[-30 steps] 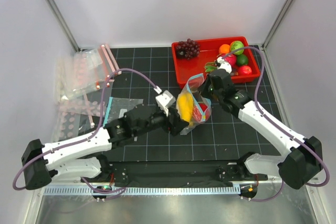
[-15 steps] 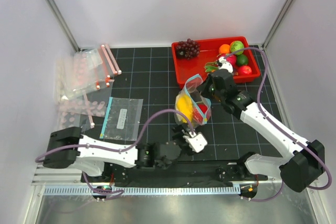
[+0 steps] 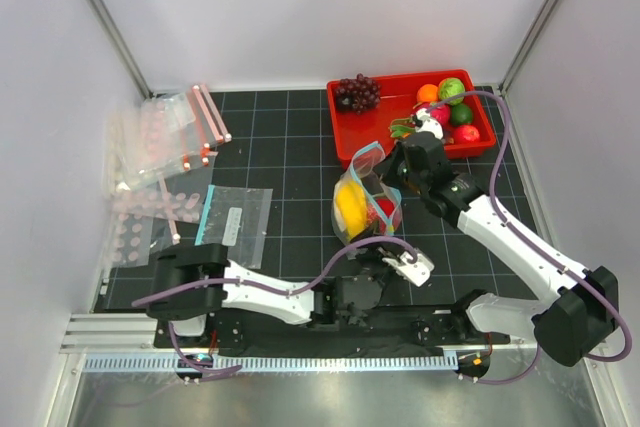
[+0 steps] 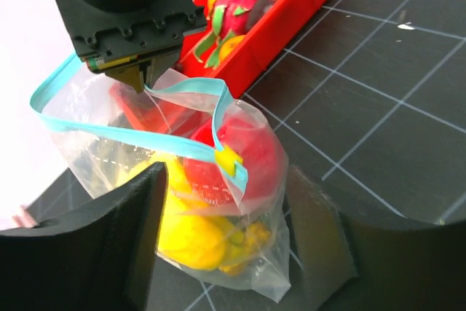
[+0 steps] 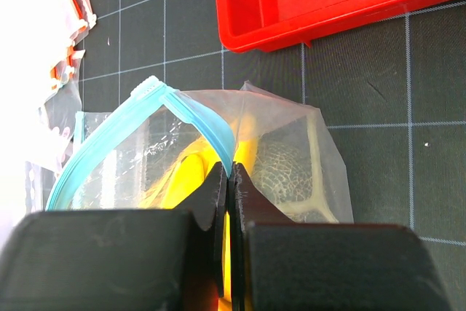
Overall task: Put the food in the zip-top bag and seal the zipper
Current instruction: Zip the zipper food storage bag at the center of the board.
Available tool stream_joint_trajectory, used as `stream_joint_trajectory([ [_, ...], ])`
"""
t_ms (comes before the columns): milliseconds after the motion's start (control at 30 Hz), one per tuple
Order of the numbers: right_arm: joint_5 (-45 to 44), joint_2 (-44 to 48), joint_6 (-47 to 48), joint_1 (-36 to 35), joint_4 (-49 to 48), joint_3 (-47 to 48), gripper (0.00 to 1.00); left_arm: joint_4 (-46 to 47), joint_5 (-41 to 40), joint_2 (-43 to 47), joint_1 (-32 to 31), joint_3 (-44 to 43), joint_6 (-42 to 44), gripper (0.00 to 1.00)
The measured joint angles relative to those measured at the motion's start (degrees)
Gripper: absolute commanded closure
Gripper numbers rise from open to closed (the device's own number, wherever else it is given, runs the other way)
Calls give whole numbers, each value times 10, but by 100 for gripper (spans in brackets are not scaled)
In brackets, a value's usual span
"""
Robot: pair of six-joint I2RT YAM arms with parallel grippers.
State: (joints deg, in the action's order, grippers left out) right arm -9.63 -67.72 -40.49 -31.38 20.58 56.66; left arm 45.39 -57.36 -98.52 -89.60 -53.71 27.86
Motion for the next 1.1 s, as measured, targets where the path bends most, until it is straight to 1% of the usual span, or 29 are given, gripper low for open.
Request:
stream_joint_trajectory([
  [33, 0, 0, 0, 0, 0, 0, 99, 5, -6, -10, 1, -7, 6, 41],
  [67, 0, 0, 0, 0, 0, 0, 99, 9, -10, -16, 2, -11, 9, 57],
  [133, 0, 0, 0, 0, 0, 0, 99, 15, -23, -25, 7, -15, 12, 72],
  [167, 0, 0, 0, 0, 0, 0, 99, 16, -30, -26, 10, -15, 12, 87],
  [200, 0, 0, 0, 0, 0, 0, 99, 17, -34, -26, 13, -15, 9, 94],
  [233, 0, 0, 0, 0, 0, 0, 99, 20, -38, -25, 16, -14, 7, 100],
  [367, -1, 0, 1, 0, 0, 0, 99, 5, -45, 3, 20, 8, -30, 100],
  [400, -2, 0, 3, 0, 0, 0, 89, -9, -43, 22, 22, 20, -51, 99],
  [433, -3, 2, 7, 0, 1, 0, 83, -28, -33, 46, 25, 34, -77, 100],
  [467, -3, 5, 12, 0, 2, 0, 73, -50, -20, 74, 29, 48, -106, 100],
  [500, -5, 8, 18, 0, 3, 0, 64, -83, 17, 115, 42, 68, -157, 100],
  [533, -7, 14, 26, 0, 5, 0, 52, -105, 48, 152, 61, 87, -193, 100],
  [600, -12, 27, 42, 0, 6, 0, 38, -130, 124, 249, 130, 143, -280, 99],
  [667, -17, 41, 57, 0, 6, 0, 36, -139, 167, 337, 202, 194, -349, 100],
  [733, -16, 55, 74, 0, 3, 0, 33, -163, 196, 389, 226, 219, -387, 100],
  [767, -15, 61, 80, 0, 2, 0, 30, -182, 216, 403, 224, 221, -399, 100],
  [933, 27, 85, 127, 0, -26, -9, 24, -280, 289, 423, 215, 202, -411, 100],
  [1000, 61, 96, 143, 0, -45, -23, 21, -304, 302, 431, 215, 201, -409, 100],
  [1067, 115, 108, 166, 0, -78, -45, 16, -327, 315, 444, 215, 201, -405, 100],
  [1100, 143, 112, 176, 0, -95, -56, 15, -335, 321, 451, 215, 202, -404, 100],
])
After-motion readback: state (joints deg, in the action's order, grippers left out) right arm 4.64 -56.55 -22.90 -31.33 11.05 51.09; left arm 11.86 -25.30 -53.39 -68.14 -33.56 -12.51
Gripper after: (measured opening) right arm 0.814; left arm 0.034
